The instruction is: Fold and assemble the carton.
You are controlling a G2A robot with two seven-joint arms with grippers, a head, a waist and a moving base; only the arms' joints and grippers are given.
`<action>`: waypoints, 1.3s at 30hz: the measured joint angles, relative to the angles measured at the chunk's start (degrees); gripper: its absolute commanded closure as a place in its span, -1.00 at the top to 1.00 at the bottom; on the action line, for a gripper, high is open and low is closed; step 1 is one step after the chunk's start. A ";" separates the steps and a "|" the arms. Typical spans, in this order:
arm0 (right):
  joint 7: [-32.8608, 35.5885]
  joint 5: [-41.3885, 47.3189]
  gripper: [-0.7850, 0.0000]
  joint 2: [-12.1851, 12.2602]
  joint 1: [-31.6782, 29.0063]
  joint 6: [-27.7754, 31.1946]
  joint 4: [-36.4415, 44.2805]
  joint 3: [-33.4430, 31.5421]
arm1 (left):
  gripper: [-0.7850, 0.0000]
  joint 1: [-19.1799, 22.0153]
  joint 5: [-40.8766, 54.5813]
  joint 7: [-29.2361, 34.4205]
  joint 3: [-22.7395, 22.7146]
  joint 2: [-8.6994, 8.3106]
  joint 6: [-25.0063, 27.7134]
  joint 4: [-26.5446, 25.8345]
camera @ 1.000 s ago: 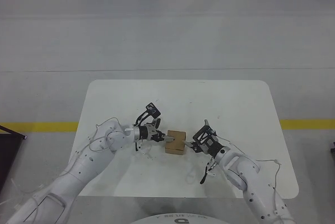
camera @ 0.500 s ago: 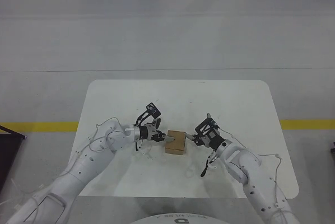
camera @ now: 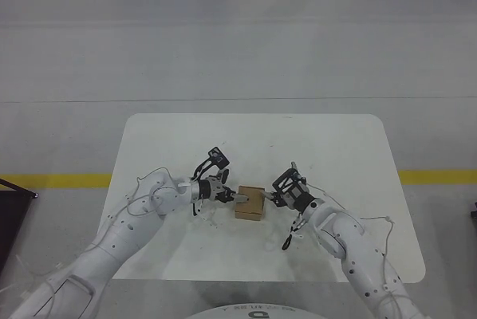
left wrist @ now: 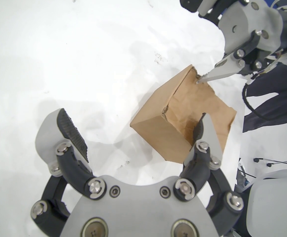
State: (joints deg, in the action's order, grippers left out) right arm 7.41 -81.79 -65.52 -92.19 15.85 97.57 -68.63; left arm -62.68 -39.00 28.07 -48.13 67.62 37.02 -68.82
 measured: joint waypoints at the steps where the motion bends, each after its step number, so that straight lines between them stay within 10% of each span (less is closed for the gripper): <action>1: -0.48 0.24 1.00 0.03 -0.39 0.07 0.47 -0.13 | 1.00 0.00 0.02 0.03 0.00 0.00 0.00 -0.01; 22: -6.21 1.88 1.00 0.40 -5.26 -0.29 2.41 -1.51 | 1.00 -0.78 -0.16 -0.57 -1.10 -0.30 -0.02 -2.20; 39: -5.79 9.26 1.00 -0.43 -5.00 -7.77 -3.05 -2.84 | 1.00 -12.39 -5.98 1.85 -14.02 -5.02 -5.08 -11.16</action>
State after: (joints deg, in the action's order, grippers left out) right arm 1.61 -72.52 -65.95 -97.20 8.08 94.52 -71.47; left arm -75.07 -44.99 29.93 -62.15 62.60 31.94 -79.98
